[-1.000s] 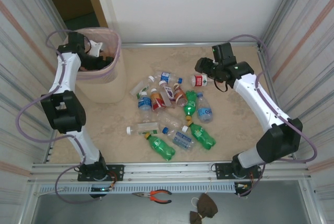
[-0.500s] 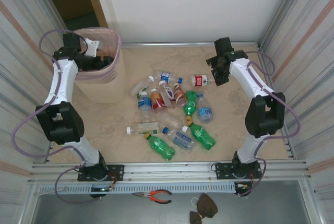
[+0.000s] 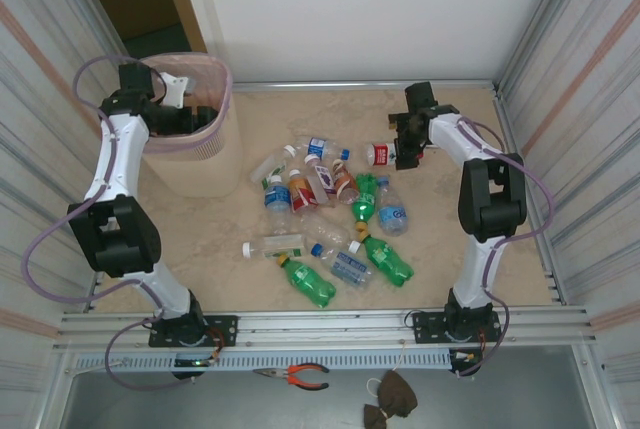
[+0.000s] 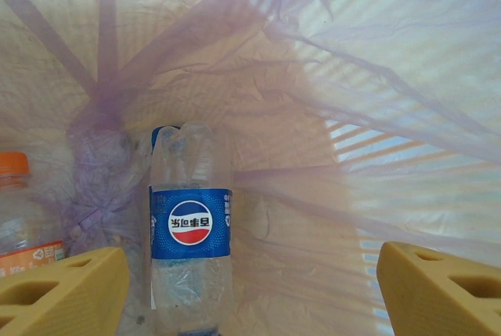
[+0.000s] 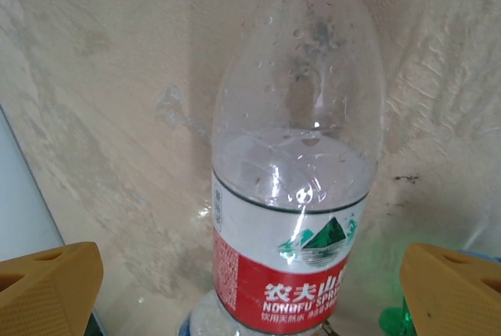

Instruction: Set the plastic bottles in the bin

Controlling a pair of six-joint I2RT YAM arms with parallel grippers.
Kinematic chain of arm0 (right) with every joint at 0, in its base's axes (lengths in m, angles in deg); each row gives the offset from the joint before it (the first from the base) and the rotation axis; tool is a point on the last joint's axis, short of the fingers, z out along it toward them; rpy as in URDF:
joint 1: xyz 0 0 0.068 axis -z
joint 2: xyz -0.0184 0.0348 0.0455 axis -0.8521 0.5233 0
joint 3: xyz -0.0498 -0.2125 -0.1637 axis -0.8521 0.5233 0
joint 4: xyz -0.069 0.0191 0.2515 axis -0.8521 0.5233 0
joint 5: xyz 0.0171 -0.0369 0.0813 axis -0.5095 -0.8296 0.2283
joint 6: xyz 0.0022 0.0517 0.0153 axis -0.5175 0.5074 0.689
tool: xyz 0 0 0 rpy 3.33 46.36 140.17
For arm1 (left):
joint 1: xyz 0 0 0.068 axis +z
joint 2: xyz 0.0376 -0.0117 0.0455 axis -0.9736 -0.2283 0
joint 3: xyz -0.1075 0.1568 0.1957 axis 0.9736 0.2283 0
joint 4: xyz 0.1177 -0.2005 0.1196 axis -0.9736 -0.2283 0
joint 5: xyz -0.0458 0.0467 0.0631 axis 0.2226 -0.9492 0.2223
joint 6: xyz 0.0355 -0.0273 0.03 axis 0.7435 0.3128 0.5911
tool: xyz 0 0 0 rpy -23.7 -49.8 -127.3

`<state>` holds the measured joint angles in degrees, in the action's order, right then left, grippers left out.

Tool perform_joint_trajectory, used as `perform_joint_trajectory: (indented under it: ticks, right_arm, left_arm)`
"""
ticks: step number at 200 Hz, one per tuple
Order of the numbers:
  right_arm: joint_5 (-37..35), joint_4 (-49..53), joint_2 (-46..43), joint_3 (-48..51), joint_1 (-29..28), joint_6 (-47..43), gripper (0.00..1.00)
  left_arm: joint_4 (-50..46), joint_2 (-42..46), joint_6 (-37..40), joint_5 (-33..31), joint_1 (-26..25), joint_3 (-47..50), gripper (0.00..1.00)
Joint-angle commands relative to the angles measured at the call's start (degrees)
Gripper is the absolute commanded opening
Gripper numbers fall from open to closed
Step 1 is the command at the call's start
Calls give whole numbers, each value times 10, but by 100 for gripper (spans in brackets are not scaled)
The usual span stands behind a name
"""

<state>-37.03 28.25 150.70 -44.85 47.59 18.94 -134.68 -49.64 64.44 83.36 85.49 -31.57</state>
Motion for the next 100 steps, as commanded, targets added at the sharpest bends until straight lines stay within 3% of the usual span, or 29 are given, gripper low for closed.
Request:
perform_joint_trajectory:
  ticks: [1, 100]
  right_arm:
    - [15, -65, -3, 48, 0, 45, 95]
    - [-3, -233, -6, 157, 0, 65, 88]
  left_arm:
    - [4, 25, -6, 21, 9, 7, 83]
    - [18, 26, -14, 42, 22, 15, 82]
